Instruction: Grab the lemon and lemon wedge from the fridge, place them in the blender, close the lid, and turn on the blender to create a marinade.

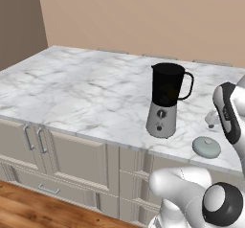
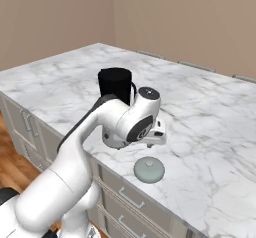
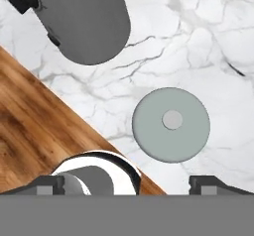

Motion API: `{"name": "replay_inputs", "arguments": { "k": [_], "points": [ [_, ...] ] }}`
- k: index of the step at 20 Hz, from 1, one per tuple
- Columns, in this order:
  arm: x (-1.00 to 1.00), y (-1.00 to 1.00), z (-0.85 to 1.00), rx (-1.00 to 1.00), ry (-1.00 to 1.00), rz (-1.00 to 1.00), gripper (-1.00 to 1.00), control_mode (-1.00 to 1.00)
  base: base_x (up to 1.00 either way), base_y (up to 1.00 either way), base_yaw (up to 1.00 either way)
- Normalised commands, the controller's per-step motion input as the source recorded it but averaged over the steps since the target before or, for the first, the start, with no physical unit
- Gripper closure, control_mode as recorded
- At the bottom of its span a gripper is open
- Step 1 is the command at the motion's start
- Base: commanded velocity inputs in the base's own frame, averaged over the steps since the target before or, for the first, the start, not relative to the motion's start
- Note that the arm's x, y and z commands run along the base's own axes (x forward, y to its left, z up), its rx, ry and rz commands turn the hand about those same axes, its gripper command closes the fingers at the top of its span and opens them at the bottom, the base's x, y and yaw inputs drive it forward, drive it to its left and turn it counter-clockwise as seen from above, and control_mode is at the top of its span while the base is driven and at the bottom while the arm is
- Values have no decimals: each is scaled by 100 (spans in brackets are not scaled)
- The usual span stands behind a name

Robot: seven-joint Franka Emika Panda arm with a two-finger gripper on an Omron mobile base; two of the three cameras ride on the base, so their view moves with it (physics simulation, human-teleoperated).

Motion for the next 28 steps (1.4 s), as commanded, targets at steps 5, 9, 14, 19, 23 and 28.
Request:
{"name": "replay_inputs", "arguments": {
  "k": [5, 9, 14, 19, 23, 28],
  "points": [
    [-44, -25, -63, 11, 9, -11, -100, -100, 0, 0, 0],
    [-7, 0, -29, 0, 22, -9, -100, -100, 0, 0, 0],
    [8, 0, 0, 0, 9, 0, -100, -100, 0, 0, 0],
    [4, -3, -23, 0, 0, 0, -100, -100, 0, 0, 0],
    [13, -5, -44, 0, 0, 0, -100, -100, 0, 0, 0],
    [38, 0, -31, 0, 0, 0, -100, -100, 0, 0, 0]
  ]
}}
